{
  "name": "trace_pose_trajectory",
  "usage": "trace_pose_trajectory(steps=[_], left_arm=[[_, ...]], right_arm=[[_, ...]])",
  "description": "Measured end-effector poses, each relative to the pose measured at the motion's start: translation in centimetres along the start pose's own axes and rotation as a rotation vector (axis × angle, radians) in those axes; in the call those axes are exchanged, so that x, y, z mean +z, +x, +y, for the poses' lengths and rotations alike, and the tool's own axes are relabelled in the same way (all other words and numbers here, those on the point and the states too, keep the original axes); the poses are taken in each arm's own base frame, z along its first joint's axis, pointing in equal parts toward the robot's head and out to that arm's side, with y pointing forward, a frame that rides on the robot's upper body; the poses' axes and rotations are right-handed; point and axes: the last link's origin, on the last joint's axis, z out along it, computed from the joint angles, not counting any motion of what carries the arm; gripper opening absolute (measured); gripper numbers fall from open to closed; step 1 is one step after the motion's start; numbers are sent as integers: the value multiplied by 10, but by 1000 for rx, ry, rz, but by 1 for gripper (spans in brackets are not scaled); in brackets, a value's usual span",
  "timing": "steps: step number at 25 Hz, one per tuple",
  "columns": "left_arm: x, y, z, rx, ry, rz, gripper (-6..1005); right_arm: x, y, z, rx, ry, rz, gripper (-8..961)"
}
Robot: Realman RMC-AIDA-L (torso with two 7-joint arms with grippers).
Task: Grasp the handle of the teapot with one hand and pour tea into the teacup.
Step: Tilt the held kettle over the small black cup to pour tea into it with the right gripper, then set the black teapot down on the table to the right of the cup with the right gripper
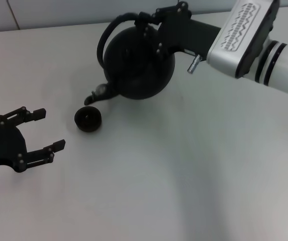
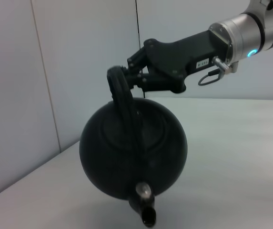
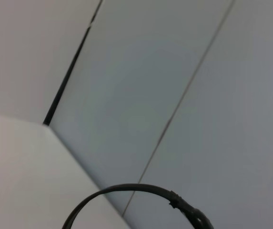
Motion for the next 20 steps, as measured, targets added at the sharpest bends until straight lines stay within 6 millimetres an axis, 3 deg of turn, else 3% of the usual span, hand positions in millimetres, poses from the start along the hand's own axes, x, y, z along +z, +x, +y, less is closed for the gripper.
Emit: trace_pose_trajectory(steps=[8,13,20], left_arm=[[1,0,0,4,1,2,813],[1,1,0,5,1,2,813],[1,0,-1,7,6,-1,813]], right_arm=[[-13,3,-3,145,56,-47,95],[-36,9,-13,311,145,-126,95],[-69,39,-20,495,232,-123,95]])
